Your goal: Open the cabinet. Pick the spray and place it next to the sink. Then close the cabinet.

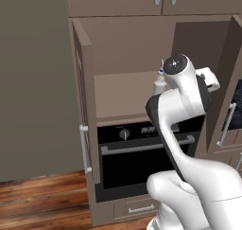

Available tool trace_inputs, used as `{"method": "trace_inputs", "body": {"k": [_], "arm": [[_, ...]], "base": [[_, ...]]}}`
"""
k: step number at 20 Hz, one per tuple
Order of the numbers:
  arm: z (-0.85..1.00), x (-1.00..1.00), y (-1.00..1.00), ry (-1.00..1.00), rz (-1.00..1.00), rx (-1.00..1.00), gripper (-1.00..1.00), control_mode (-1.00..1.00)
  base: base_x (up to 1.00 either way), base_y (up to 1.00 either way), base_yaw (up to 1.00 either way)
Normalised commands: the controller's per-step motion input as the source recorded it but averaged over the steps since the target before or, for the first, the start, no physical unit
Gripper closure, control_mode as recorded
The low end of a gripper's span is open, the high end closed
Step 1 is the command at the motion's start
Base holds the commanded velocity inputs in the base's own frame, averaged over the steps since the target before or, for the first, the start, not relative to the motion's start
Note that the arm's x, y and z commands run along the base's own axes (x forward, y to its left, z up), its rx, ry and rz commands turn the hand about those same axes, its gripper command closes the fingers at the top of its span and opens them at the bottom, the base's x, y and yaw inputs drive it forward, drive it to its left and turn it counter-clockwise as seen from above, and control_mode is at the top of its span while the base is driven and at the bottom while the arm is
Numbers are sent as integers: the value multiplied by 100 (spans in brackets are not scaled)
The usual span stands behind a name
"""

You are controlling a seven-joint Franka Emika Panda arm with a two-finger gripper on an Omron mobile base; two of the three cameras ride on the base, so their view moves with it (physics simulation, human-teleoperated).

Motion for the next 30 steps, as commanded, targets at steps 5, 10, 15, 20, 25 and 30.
{"method": "trace_inputs", "body": {"k": [5,10,15,20,25,30], "arm": [[-18,24,0,0,0,5,-100,-100],[-14,19,0,0,0,16,-100,-100],[-3,27,0,-3,0,16,-100,-100],[0,35,0,-5,0,10,-100,-100],[-17,51,0,-1,0,2,-100,-100],[-35,44,0,0,1,0,-100,-100]], "base": [[0,0,0],[0,0,0],[0,0,0],[0,0,0],[0,0,0],[0,0,0]]}}
